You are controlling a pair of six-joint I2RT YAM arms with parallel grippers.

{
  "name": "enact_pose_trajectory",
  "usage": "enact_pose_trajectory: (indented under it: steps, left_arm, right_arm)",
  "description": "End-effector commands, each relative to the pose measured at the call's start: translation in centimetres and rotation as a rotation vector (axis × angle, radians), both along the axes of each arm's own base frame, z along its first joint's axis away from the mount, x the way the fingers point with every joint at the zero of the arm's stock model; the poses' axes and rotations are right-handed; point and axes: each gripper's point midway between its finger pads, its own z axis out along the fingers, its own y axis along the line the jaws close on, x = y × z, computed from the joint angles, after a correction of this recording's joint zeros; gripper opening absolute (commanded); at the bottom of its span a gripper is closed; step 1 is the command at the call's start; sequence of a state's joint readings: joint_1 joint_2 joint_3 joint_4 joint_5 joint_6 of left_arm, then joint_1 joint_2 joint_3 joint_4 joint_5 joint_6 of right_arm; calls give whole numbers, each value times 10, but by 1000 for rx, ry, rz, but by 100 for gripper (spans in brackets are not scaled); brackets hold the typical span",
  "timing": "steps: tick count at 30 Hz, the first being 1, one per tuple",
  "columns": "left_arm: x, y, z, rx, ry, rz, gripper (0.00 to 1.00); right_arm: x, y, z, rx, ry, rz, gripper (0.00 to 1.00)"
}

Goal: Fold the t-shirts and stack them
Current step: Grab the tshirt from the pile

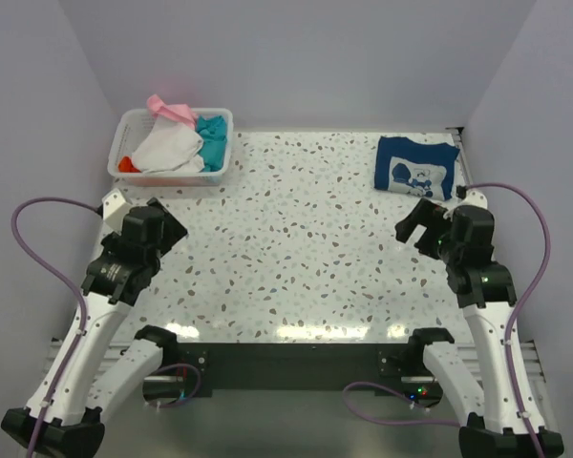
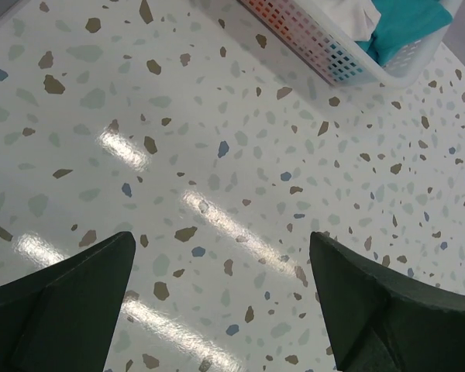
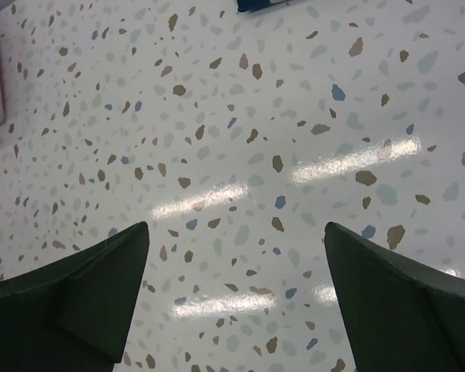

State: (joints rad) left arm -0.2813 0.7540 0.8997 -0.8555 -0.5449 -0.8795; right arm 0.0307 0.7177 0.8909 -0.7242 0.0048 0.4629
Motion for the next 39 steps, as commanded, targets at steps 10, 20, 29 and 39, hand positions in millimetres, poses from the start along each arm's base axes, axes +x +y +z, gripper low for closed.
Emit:
enact_pose_trajectory:
  steps: [10,20,29,39]
  left_arm:
    - [47,-11,-3,-7,-18,16,100]
    - [159,-23,37,92,-45,-57,100]
    - [295,-18,8,129,5,-302,100]
    - [374,-2,-43,181,92,-314,100]
  right_arm:
    - [11,3,8,-50,-75,72,99]
    - [25,-11,-6,-63,14,-28,99]
    - [27,13,-8,-36,40,135,99]
    - [18,20,-18,-13,43,175,99]
